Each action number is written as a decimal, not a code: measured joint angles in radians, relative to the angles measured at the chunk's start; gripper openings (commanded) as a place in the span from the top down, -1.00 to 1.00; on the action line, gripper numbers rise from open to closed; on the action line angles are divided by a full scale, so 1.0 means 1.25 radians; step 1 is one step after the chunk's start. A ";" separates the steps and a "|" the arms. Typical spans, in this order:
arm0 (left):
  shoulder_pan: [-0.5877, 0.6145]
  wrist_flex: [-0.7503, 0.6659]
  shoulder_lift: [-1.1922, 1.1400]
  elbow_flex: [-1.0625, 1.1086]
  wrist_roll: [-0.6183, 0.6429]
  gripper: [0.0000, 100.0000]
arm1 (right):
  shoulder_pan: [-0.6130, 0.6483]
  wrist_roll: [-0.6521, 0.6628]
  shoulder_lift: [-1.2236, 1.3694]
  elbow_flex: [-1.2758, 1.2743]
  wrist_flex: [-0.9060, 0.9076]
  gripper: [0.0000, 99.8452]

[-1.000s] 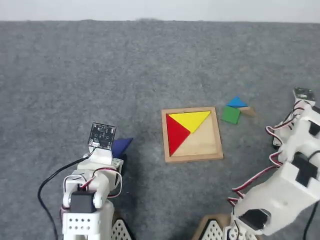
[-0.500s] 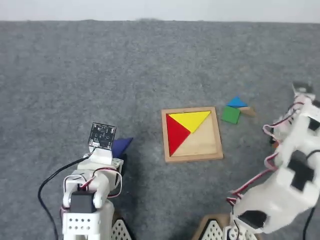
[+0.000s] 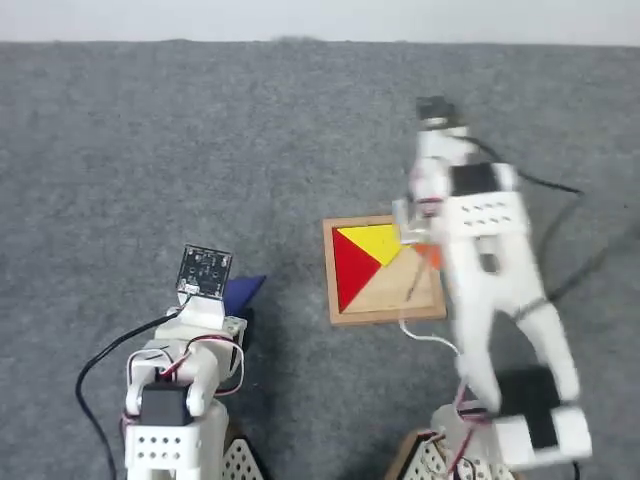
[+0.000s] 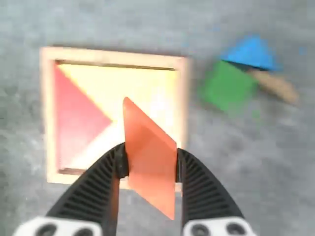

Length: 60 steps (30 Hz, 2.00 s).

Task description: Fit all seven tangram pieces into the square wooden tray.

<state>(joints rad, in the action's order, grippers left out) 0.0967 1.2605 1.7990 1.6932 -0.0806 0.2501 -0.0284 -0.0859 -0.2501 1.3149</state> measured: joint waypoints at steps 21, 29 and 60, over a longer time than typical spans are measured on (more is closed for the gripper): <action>0.000 0.000 0.000 0.000 0.000 0.60 | 0.020 -0.135 0.317 0.081 -0.063 0.83; 0.000 0.000 0.000 0.000 0.000 0.60 | 0.018 -0.076 0.317 0.081 -0.063 0.73; 0.000 0.000 0.000 0.000 0.000 0.60 | 0.018 -0.004 0.144 -0.125 -0.261 0.85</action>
<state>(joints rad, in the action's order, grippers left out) 0.0967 1.2605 1.7990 1.6932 -0.0806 0.2731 -0.0330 0.0936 -0.4066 0.9881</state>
